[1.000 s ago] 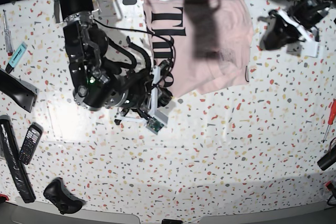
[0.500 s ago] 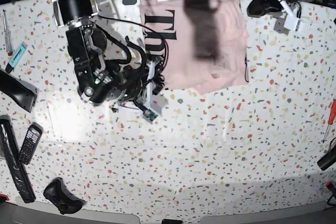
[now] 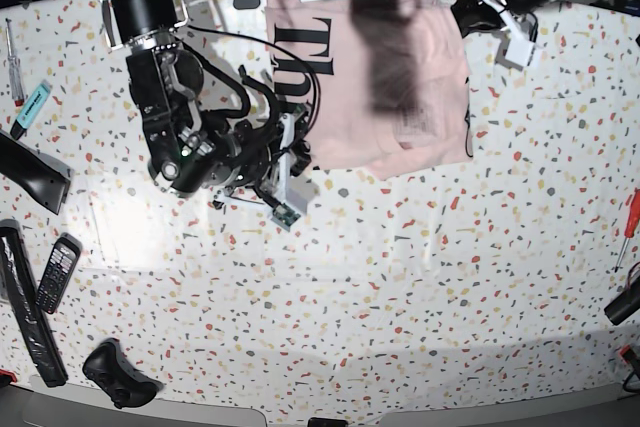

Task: Fold the T-shirt properly
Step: 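Lay the folded shirt down and open both grippers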

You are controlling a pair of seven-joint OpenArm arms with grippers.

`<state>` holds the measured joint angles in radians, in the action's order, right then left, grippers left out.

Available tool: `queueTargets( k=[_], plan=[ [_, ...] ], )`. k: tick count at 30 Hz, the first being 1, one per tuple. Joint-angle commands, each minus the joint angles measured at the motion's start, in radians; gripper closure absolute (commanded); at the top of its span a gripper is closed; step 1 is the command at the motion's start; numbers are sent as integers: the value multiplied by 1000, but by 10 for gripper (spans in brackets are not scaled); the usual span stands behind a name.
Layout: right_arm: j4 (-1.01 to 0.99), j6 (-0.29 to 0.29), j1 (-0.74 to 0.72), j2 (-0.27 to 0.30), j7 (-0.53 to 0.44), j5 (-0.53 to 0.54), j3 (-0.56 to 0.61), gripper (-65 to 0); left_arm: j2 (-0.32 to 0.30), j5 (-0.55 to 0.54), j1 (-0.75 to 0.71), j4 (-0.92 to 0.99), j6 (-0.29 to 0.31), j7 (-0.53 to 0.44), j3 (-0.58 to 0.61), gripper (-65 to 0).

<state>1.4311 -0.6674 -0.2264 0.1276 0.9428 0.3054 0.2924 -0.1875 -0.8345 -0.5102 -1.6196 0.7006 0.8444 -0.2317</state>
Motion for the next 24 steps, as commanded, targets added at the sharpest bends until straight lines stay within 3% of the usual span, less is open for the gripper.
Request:
queueTargets(
  k=[1,5,13,19,24],
  plan=[
    [15,-7,-19,3,-14,13,-4,0,-8,8,7,-5,-2,-3,-3,0],
    [20,-7,3,3,-15,12,-4,0,-15,33,67,-5,-2,-9,-5,0],
    [151,-8,137,3,-23,11,-5,0,-15,288,170,-3,-36,-145,-5,0],
    [261,-8,258,2,-54,12,-5,0,-15,311,252,-3,-37,-196,-5,0],
    [289,-9,338,-13,-77,48,-3,0,-15,311,307,-3,-85,-266,-5,0]
  ],
)
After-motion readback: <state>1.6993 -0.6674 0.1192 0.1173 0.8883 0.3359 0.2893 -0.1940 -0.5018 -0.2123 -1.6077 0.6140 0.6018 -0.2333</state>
